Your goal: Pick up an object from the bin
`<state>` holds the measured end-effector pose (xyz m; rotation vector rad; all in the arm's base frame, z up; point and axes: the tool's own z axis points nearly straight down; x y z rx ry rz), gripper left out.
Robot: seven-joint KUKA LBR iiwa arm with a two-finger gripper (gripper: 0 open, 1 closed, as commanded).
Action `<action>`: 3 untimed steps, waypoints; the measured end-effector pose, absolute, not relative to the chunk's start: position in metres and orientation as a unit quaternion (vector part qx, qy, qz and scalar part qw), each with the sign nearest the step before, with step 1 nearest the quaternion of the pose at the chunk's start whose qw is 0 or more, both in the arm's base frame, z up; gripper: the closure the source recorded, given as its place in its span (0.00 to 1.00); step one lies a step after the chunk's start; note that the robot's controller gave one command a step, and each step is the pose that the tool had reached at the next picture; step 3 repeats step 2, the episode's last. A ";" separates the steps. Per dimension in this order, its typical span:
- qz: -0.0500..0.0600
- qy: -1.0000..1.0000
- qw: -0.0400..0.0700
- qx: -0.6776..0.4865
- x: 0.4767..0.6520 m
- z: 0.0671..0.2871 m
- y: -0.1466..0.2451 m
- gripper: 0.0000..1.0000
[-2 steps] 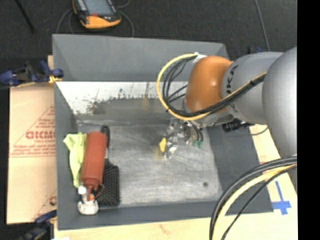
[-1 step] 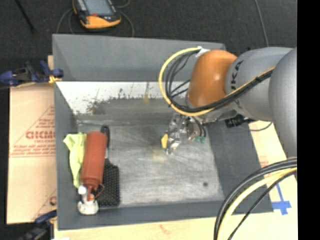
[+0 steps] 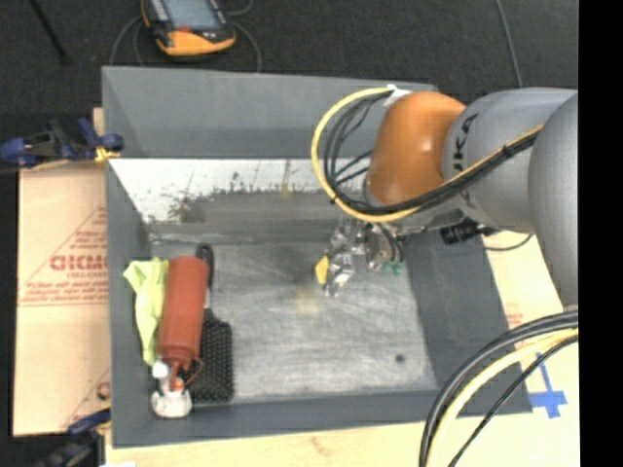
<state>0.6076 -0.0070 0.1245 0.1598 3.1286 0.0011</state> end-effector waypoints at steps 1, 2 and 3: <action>0.000 0.999 0.004 0.051 0.607 0.129 -0.007 1.00; 0.000 0.999 0.001 0.050 0.606 0.136 -0.007 1.00; 0.000 0.999 0.001 0.050 0.606 0.136 -0.007 1.00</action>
Offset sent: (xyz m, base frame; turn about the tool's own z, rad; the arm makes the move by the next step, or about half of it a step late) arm 0.0001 0.0001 0.0381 0.0000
